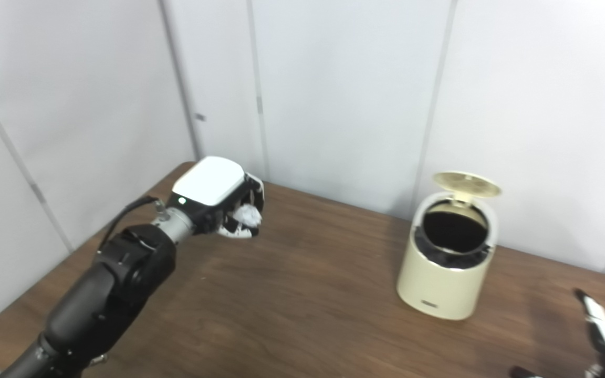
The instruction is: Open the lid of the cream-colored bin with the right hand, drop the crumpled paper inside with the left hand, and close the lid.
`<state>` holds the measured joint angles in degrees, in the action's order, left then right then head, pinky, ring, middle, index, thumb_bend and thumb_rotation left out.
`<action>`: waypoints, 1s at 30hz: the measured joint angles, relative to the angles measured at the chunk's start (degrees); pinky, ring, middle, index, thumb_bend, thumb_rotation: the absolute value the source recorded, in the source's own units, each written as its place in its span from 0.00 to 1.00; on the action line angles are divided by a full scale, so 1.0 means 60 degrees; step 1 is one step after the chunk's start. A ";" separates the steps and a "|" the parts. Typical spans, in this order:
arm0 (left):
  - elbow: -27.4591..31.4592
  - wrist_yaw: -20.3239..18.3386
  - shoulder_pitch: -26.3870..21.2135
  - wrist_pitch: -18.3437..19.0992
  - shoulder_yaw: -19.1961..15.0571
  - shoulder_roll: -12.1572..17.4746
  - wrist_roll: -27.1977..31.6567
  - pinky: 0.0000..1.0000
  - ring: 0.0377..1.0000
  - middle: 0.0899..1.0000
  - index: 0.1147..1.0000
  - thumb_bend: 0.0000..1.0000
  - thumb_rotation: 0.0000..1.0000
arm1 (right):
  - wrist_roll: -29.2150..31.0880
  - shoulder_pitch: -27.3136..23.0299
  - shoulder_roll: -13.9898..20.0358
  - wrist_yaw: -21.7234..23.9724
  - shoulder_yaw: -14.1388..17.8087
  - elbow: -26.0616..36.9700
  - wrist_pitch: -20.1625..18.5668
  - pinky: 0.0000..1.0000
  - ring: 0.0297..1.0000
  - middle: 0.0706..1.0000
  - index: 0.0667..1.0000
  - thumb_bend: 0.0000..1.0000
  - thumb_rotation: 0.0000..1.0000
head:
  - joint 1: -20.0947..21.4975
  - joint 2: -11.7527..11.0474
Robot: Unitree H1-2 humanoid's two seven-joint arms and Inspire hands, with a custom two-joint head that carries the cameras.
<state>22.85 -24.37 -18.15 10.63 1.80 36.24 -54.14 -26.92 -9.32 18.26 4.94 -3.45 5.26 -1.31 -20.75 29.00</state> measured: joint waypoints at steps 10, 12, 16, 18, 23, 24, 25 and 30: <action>-0.0962 0.1089 -0.1581 -0.1215 0.0723 -0.1258 0.0077 0.27 0.31 0.41 0.48 0.49 0.00 | 0.0169 -0.0204 -0.0240 0.0033 -0.0204 0.0020 -0.0099 0.77 0.90 0.95 0.91 0.80 0.17 | 0.1407 -0.0220; -0.1241 0.1217 -0.1823 -0.1314 0.0838 -0.1561 0.0075 0.26 0.31 0.40 0.48 0.49 0.00 | 0.0307 -0.0203 -0.0254 0.0032 -0.0201 0.0023 -0.0091 0.78 0.90 0.94 0.90 0.81 0.19 | 0.1685 -0.0264; -0.1692 0.1492 -0.2188 -0.1637 0.1121 -0.1986 0.0087 0.26 0.31 0.40 0.48 0.49 0.00 | 0.0439 -0.0209 -0.0357 0.0031 -0.0228 0.0015 -0.0069 0.79 0.90 0.95 0.91 0.82 0.24 | 0.1994 -0.0322; -0.1928 0.1608 -0.2372 -0.1767 0.1211 -0.2166 0.0121 0.27 0.31 0.41 0.48 0.49 0.00 | 0.0439 -0.0212 -0.0395 0.0028 -0.0270 0.0013 -0.0049 0.79 0.89 0.94 0.91 0.81 0.25 | 0.2402 -0.0439; -0.2403 0.1958 -0.2664 -0.2064 0.1412 -0.2406 0.0203 0.25 0.31 0.40 0.48 0.49 0.00 | 0.0296 -0.0206 -0.0534 0.0007 -0.0442 0.0019 -0.0056 0.78 0.90 0.95 0.91 0.80 0.28 | 0.3004 -0.0586; -0.2545 0.2079 -0.2715 -0.2159 0.1478 -0.2459 0.0203 0.25 0.30 0.40 0.48 0.49 0.00 | 0.0229 -0.0207 -0.0565 0.0005 -0.0470 0.0022 -0.0062 0.77 0.90 0.95 0.91 0.80 0.29 | 0.3019 -0.0586; -0.2633 0.2148 -0.2765 -0.2251 0.1543 -0.2495 0.0201 0.25 0.30 0.40 0.48 0.49 0.00 | 0.0187 -0.0207 -0.0610 0.0005 -0.0506 0.0028 -0.0069 0.77 0.90 0.95 0.91 0.80 0.29 | 0.3092 -0.0615; -0.3104 0.2486 -0.2976 -0.2402 0.1759 -0.2757 0.0196 0.25 0.31 0.40 0.48 0.49 0.00 | -0.0016 -0.0181 -0.0801 0.0006 -0.0598 0.0121 -0.0222 0.76 0.90 0.96 0.92 0.80 0.30 | 0.3282 -0.0674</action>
<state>4.22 -9.46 -36.00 -3.78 12.35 19.70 -52.96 -27.02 -10.41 13.45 4.97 -7.04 5.99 -2.64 -1.06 24.96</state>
